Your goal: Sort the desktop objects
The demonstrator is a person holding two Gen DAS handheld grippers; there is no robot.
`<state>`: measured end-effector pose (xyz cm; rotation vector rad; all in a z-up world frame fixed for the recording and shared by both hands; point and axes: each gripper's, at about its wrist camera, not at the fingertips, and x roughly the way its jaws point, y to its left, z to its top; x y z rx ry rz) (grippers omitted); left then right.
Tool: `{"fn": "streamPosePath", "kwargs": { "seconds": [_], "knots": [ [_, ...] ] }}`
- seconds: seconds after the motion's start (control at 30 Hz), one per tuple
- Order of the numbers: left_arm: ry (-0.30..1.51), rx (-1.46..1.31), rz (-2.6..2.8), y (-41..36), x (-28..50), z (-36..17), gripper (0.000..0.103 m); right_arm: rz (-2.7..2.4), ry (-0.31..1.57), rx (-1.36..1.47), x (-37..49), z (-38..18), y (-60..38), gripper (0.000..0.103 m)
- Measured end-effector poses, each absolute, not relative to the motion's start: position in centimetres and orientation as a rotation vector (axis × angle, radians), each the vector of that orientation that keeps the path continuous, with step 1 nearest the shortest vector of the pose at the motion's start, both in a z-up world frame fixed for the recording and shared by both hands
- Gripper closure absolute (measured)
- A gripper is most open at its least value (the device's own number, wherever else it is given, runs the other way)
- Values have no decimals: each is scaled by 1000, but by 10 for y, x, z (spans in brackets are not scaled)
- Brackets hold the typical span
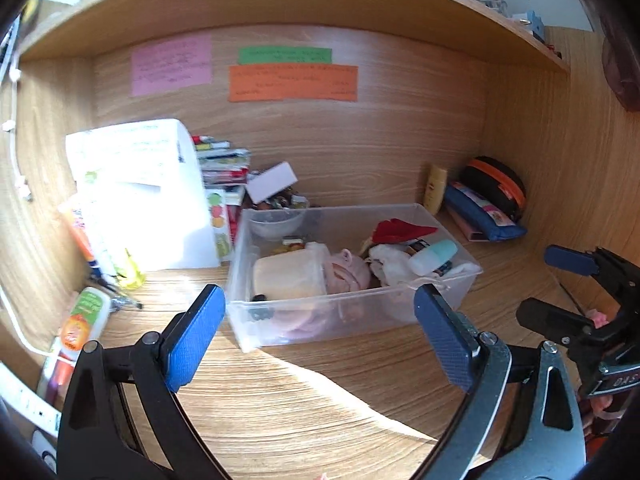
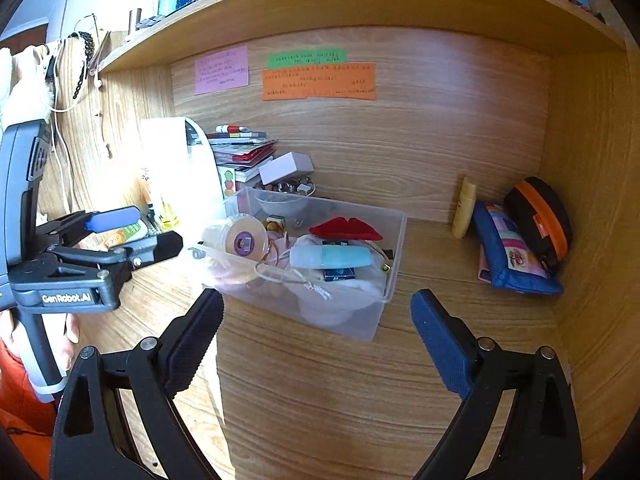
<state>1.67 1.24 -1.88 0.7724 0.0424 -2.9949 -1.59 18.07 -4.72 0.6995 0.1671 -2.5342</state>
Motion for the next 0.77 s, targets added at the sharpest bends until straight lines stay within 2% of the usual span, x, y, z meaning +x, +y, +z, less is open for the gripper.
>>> {"fn": "streamPosePath", "kwargs": {
  "seconds": [0.07, 0.37, 0.77],
  "knots": [
    [25, 778, -2988, 15, 19, -19, 1, -2536, 169, 700, -13, -48, 181, 9],
    [53, 836, -2983, 14, 17, -27, 0, -2533, 180, 706, -4, -52, 181, 9],
    [44, 779, -2981, 16, 19, -26, 0, -2543, 160, 726, -12, -55, 187, 9]
  ]
}}
